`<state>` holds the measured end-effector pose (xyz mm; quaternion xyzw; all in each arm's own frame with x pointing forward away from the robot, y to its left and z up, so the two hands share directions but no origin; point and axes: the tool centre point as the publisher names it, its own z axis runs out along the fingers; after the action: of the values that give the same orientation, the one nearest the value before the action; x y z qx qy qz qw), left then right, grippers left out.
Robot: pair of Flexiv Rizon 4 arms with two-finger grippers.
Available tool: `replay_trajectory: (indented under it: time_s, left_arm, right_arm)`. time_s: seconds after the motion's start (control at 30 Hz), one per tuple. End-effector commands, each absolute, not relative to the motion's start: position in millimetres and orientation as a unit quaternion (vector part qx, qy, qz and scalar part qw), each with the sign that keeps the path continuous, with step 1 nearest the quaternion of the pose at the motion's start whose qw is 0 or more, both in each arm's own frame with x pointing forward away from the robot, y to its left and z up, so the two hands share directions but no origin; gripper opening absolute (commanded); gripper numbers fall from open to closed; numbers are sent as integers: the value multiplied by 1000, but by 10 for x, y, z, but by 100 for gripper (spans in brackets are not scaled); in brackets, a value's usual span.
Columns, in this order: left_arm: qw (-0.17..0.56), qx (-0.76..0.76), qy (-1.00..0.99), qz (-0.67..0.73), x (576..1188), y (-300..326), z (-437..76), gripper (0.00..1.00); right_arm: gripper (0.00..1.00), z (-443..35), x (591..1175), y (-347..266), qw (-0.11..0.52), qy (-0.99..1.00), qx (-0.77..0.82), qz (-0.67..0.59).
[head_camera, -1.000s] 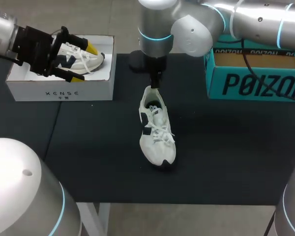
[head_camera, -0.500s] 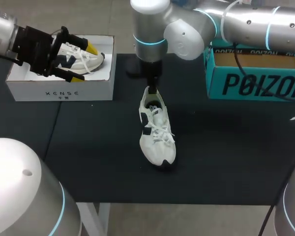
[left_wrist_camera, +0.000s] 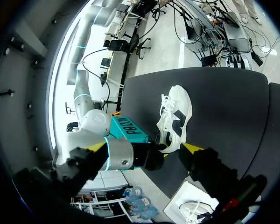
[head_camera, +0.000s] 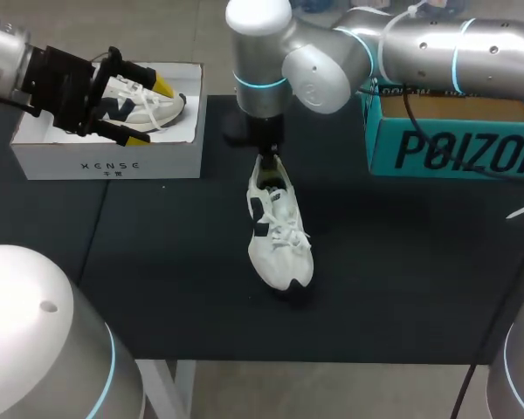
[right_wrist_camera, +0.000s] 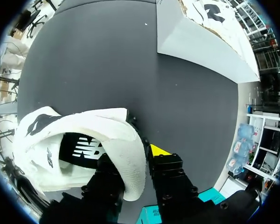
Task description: Take the shoe out of the shoebox, open the shoe tongue, remove and reinsert the insole, then place the shoe into the shoebox
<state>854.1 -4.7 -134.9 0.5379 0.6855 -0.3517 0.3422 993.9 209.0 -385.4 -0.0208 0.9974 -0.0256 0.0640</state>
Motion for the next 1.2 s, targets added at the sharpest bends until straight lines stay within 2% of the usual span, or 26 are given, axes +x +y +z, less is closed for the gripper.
replay_trajectory:
  time_s: [0.03,0.37,0.5,0.7,0.77,0.8,1.2]
  left_arm:
    - [342,538,686,-351,8545,-52,-1353,100]
    - [342,538,686,-351,8545,-52,-1353,100]
    - [342,538,686,-351,8545,-52,-1353,100]
    - [342,538,686,-351,8545,-52,-1353,100]
    - [342,538,686,-351,8545,-52,-1353,100]
    - [342,538,686,-351,8545,-52,-1353,100]
    - [342,538,686,-351,8545,-52,-1353,100]
  right_arm:
    - [0,-3627,9831,1996,68,997,-14,-25]
    - [0,-2743,9686,1685,133,989,43,-38]
    - [0,-2316,9547,1612,139,988,60,-16]
    - [0,-1944,9500,1539,151,986,71,3]
    - [0,-1875,9527,1496,144,986,85,-5]
    - [0,-1809,9548,1467,161,983,82,-2]
    - [0,-1809,9548,1467,161,983,82,-2]
